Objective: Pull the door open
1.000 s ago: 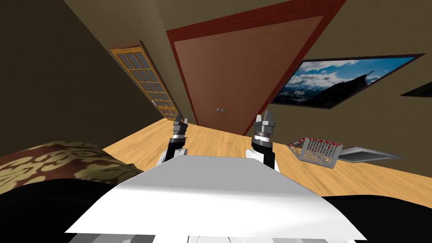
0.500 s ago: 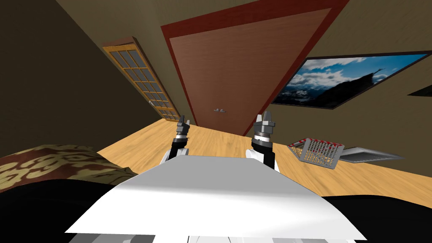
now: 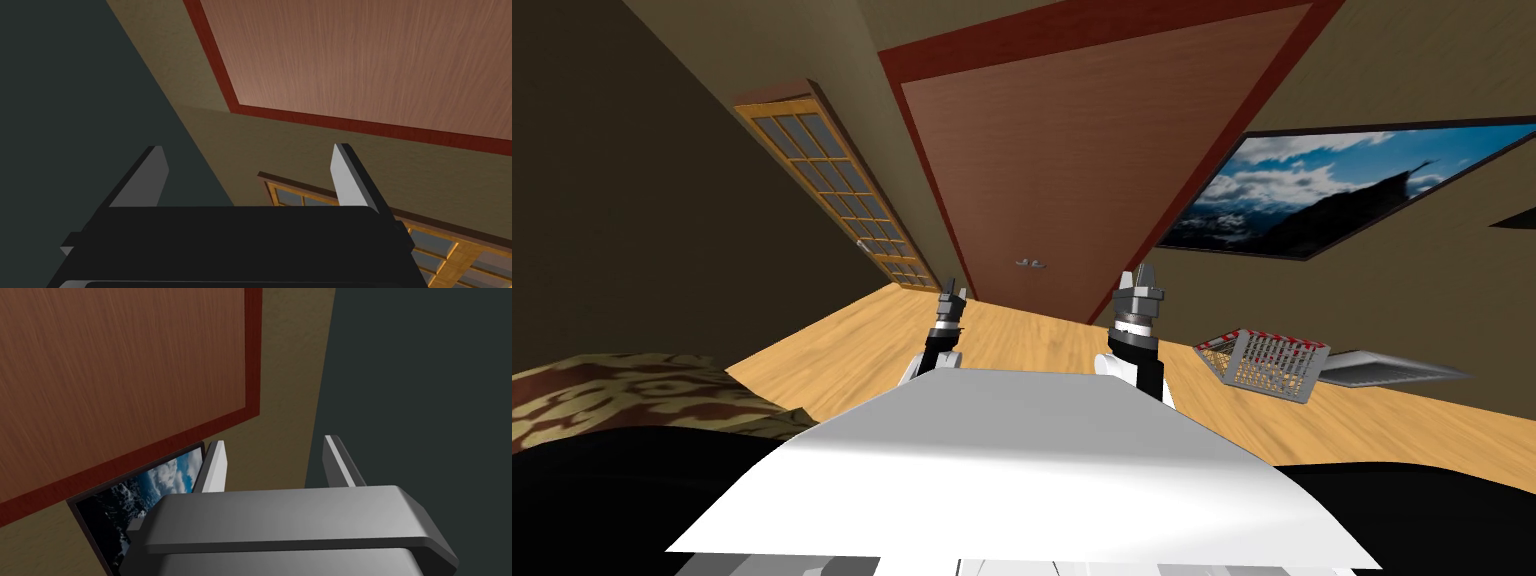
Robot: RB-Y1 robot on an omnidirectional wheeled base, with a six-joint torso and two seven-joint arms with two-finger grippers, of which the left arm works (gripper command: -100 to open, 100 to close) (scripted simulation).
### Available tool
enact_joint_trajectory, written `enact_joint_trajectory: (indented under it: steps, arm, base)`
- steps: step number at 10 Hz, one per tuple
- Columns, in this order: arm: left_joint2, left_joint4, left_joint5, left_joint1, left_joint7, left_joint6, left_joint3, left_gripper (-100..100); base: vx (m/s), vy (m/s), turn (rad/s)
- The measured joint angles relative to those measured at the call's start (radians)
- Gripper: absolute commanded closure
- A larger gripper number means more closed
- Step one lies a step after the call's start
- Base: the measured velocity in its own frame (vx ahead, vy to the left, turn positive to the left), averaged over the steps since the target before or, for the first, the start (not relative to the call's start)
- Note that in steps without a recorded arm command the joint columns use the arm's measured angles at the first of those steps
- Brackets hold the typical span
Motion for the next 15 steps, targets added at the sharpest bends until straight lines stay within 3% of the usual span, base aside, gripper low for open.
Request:
enact_joint_trajectory:
  steps: [15]
  arm:
    - [0.068, 0.390, 0.029, -0.130, 0.059, -0.134, -0.022, -100]
  base:
    - [0.098, -0.035, -0.025]
